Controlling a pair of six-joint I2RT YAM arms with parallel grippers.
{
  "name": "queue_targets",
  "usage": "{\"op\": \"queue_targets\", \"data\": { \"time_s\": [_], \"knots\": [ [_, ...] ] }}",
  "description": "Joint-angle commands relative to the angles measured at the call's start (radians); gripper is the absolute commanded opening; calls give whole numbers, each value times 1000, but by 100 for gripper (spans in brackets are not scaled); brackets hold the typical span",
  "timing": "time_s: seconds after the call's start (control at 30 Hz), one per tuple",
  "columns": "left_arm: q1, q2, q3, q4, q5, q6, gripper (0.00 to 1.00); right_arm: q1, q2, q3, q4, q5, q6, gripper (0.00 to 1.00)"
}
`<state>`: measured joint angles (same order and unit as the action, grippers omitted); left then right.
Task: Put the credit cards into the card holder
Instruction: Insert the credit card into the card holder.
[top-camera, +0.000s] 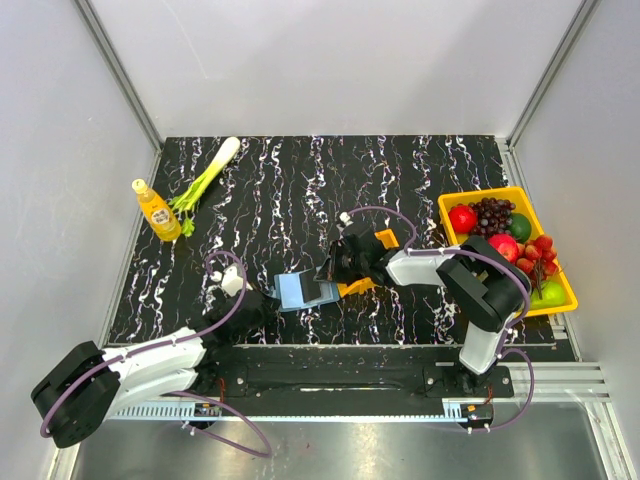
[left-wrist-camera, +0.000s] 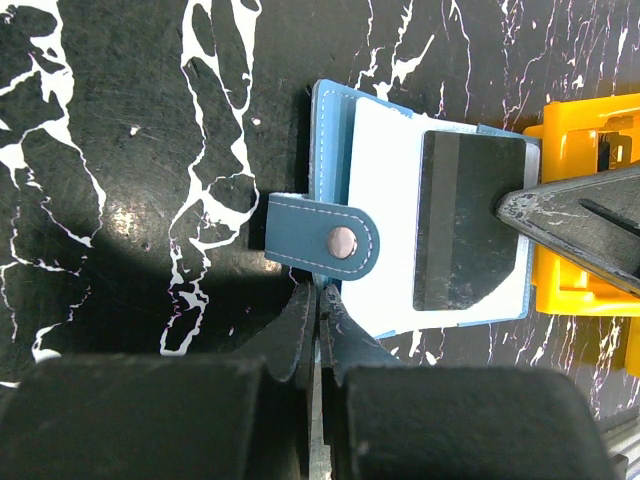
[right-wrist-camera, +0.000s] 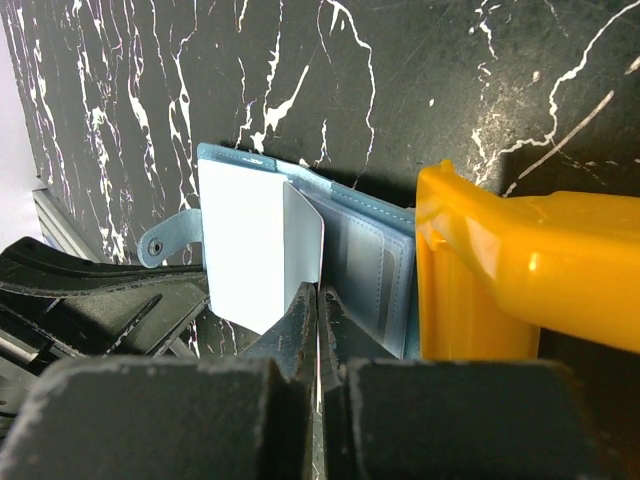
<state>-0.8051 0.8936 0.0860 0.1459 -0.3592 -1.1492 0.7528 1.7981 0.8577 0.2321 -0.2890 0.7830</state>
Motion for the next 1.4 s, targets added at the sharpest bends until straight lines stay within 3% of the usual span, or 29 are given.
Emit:
{"op": "queue_targets", "data": {
  "time_s": [0.0, 0.5, 0.83, 1.37],
  "knots": [
    [0, 8, 18, 15, -7, -4, 0, 25, -5, 7, -51, 31, -18, 0],
    [0, -2, 21, -3, -12, -1, 0, 39, 37, 30, -43, 33, -21, 0],
    [0, -5, 26, -19, -17, -1, 0, 8, -45, 29, -82, 154, -57, 0],
    [0, 2, 21, -6, -17, -3, 0, 28, -36, -37, 16, 186, -53, 0]
  ]
}}
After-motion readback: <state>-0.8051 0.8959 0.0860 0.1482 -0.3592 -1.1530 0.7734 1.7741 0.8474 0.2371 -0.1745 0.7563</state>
